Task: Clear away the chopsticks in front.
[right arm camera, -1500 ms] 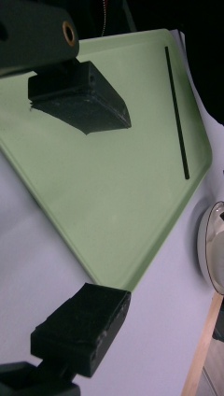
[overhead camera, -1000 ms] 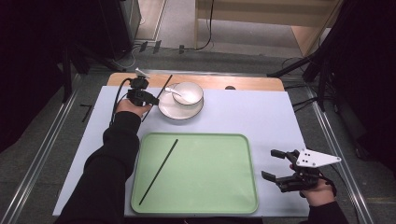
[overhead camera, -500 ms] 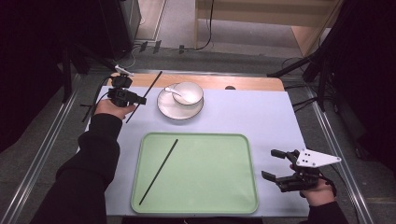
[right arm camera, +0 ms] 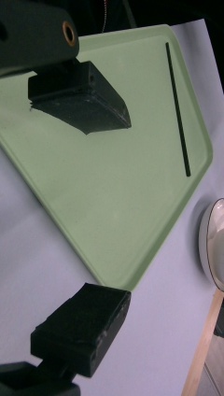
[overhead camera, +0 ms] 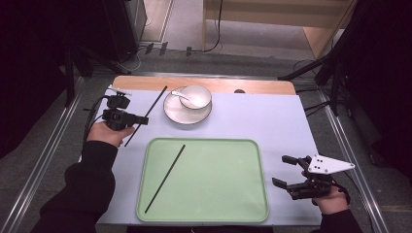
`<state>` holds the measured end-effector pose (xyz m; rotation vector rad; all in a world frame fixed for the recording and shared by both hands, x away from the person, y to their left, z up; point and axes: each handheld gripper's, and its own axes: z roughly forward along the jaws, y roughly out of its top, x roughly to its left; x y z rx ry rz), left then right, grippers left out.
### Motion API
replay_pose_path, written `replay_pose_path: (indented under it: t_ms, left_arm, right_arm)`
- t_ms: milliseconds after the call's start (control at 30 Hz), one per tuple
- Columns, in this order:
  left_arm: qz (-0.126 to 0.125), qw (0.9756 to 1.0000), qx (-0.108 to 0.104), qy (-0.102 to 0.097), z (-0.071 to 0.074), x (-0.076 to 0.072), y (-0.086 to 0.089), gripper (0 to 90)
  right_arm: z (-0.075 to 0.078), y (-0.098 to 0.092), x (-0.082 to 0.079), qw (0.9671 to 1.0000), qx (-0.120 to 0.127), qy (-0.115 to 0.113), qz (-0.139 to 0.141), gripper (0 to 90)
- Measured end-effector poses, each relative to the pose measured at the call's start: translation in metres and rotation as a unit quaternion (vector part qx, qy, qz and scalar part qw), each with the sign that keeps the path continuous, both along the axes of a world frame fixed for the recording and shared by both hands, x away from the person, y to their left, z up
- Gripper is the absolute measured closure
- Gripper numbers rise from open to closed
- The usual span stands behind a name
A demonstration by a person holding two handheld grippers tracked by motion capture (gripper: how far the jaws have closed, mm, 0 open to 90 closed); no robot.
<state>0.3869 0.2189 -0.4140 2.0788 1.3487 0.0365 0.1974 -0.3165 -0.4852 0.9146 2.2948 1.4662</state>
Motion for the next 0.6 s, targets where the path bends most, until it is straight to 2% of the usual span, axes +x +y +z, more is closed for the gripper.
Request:
replay_pose_path:
  t_ms: [100,267,300,333,467,533,567,600]
  left_arm:
    - [-0.001,1.0000,-0.003,-0.001,-0.003,-0.007,0.000,86.5]
    - [-0.006,1.0000,-0.004,-0.002,-0.016,-0.028,-0.002,86.5]
    - [-0.006,1.0000,-0.004,-0.002,-0.016,-0.028,-0.002,86.5]
    - [-0.008,1.0000,-0.003,-0.003,-0.020,-0.035,-0.002,86.5]
    - [-0.007,0.9999,-0.006,-0.013,-0.025,-0.049,-0.004,86.6]
    - [-0.009,0.9998,-0.001,-0.018,-0.027,-0.056,-0.006,86.6]
    - [-0.009,0.9998,-0.001,-0.018,-0.027,-0.056,-0.006,86.6]
    - [-0.009,0.9998,-0.003,-0.015,-0.031,-0.063,-0.007,86.6]
  right_arm:
    - [0.000,0.000,0.000,1.0000,0.000,0.000,0.000,16.4]
    - [0.000,0.000,0.001,1.0000,0.000,0.000,0.000,16.4]
    - [0.000,0.000,0.001,1.0000,0.000,0.000,0.000,16.4]
    - [0.000,0.000,0.001,1.0000,0.000,0.001,0.000,16.4]
    - [0.000,0.001,0.001,1.0000,0.000,0.001,0.001,16.4]
    - [0.000,0.001,0.001,1.0000,0.000,0.000,0.003,16.4]
    - [0.000,0.001,0.001,1.0000,0.000,0.000,0.003,16.4]
    - [0.000,0.001,0.001,1.0000,-0.001,0.000,0.003,16.4]
